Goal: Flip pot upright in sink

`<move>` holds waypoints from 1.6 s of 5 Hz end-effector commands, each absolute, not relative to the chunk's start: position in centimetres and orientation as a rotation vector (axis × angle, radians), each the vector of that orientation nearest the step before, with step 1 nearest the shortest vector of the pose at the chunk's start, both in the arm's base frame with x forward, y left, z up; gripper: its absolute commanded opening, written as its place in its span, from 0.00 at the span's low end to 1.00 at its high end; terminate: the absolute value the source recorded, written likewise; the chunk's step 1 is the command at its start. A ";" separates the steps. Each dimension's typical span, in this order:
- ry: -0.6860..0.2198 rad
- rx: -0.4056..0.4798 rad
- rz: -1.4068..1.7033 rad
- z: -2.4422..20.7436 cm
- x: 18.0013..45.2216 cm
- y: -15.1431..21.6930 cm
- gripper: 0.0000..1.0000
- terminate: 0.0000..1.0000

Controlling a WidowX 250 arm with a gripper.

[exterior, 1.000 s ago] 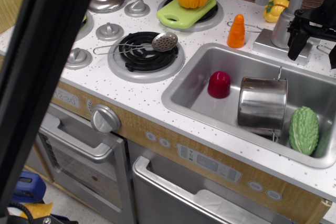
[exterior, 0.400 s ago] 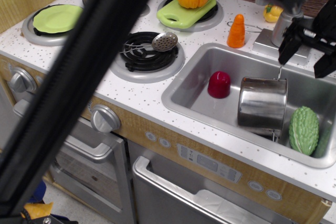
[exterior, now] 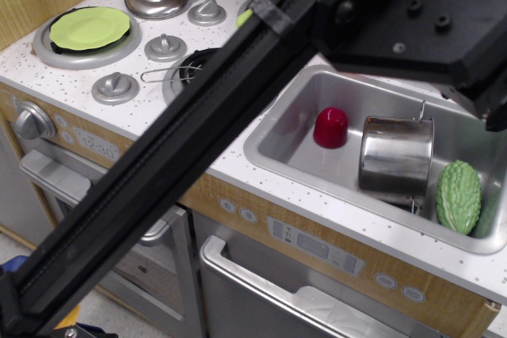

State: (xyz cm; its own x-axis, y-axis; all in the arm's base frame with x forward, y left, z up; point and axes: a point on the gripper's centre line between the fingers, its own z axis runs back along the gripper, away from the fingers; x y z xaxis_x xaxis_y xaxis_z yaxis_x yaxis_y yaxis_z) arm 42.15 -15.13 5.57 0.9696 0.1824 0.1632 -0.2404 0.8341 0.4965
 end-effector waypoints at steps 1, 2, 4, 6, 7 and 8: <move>-0.148 0.572 0.260 6.9 42.0 -14.4 1.00 0.00; -0.154 0.588 0.261 6.4 41.6 -13.7 1.00 0.00; -0.182 0.581 0.269 4.7 40.6 -12.2 1.00 0.00; -0.170 0.631 0.246 4.9 40.0 -10.3 1.00 0.00; -0.161 0.650 0.248 4.9 39.8 -9.6 0.00 0.00; -0.135 0.643 0.273 4.7 39.8 -9.6 0.00 0.00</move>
State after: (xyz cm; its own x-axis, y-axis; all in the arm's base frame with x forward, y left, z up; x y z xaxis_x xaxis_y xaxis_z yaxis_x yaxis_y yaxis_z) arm 38.56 -8.76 0.68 0.9656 0.2357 0.1095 -0.2529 0.7549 0.6051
